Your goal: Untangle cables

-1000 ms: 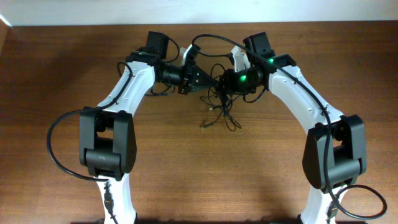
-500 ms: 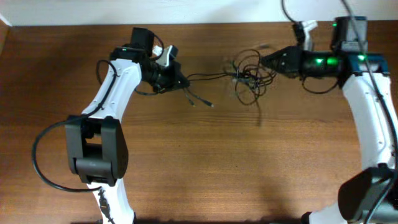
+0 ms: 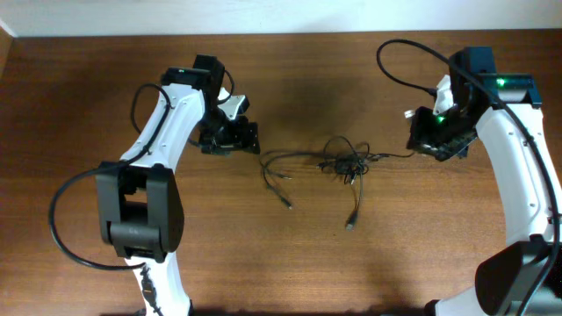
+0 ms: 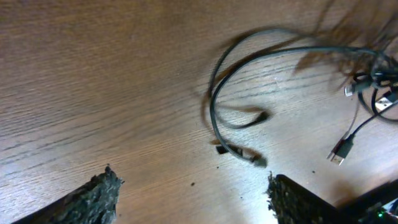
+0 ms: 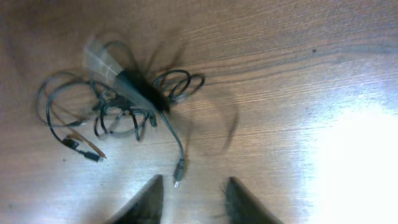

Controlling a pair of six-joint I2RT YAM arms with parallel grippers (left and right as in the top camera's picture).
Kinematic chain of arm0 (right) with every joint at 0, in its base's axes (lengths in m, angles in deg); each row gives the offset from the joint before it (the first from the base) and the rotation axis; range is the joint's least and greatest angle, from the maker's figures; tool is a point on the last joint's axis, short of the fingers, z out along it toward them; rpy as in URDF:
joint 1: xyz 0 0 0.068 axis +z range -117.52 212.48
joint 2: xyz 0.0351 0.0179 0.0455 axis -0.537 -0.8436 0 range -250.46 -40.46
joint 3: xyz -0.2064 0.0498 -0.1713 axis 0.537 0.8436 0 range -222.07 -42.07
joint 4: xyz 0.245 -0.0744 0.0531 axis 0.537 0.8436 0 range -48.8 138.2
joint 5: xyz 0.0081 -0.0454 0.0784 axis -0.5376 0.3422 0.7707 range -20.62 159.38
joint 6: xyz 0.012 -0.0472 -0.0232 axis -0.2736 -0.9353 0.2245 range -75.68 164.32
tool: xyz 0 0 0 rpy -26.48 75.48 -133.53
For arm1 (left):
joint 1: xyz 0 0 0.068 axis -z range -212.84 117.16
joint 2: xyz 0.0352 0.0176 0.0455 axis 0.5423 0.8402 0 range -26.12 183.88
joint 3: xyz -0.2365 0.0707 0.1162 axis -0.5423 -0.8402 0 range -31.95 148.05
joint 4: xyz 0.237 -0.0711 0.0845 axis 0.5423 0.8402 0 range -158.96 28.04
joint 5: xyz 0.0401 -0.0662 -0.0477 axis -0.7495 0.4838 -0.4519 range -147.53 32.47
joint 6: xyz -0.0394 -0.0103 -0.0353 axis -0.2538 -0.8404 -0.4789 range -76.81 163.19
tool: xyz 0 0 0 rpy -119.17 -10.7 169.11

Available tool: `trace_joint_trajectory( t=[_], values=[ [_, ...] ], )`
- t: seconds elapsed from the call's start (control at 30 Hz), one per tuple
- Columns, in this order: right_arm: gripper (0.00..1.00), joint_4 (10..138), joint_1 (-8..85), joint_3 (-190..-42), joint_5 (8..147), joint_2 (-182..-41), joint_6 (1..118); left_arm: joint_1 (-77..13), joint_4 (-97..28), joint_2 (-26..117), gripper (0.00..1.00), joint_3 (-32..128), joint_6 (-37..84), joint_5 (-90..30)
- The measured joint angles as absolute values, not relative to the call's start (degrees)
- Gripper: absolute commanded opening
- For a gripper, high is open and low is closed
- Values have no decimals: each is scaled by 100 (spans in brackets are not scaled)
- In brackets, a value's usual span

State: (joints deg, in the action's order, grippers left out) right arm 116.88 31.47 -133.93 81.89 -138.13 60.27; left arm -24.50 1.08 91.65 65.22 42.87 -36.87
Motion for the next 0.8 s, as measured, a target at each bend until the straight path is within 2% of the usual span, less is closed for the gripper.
trace_joint_trajectory(
  t=[0.03,0.1,0.2,0.27,0.33,0.43,0.57,0.67,0.7,0.73,0.77,0.8],
  values=[
    [99,11736,3147,-13393,8150,-13813,6025,-2450,222,9165,77,6740,4311,-3704],
    [99,11651,3147,-13393,8064,-13813,5992,-2415,287,9161,69,7208,4536,-3604],
    [99,11229,2910,-13393,7885,-13817,6038,-1659,-187,9130,78,7330,4880,-3311],
    [99,11159,2607,-13393,7859,-13817,6075,-1082,-766,9130,79,7326,4949,-3287],
    [99,11159,2388,-13393,7841,-13817,6086,-367,-1426,9154,76,7337,5118,-3444],
    [99,11161,2388,-13393,7841,-13817,6084,199,-1795,9594,74,7361,5472,-3525],
    [99,11161,2388,-13393,7841,-13817,6084,319,-1837,10000,70,7361,5804,-3995],
    [99,11164,2388,-13393,7844,-13817,6086,347,-1997,10002,63,7361,5870,-4482],
    [99,11161,2388,-13393,7846,-13817,6086,347,-2073,10020,52,7361,5887,-4539],
    [99,11159,2388,-13393,7850,-13817,6084,349,-2084,10105,35,7363,5887,-4541],
    [99,11153,2388,-13393,7868,-13817,6084,358,-2086,10262,12,7365,5911,-4539],
    [99,11142,2388,-13393,7870,-13817,6084,376,-2082,10512,0,7363,5911,-4537]
  ],
)
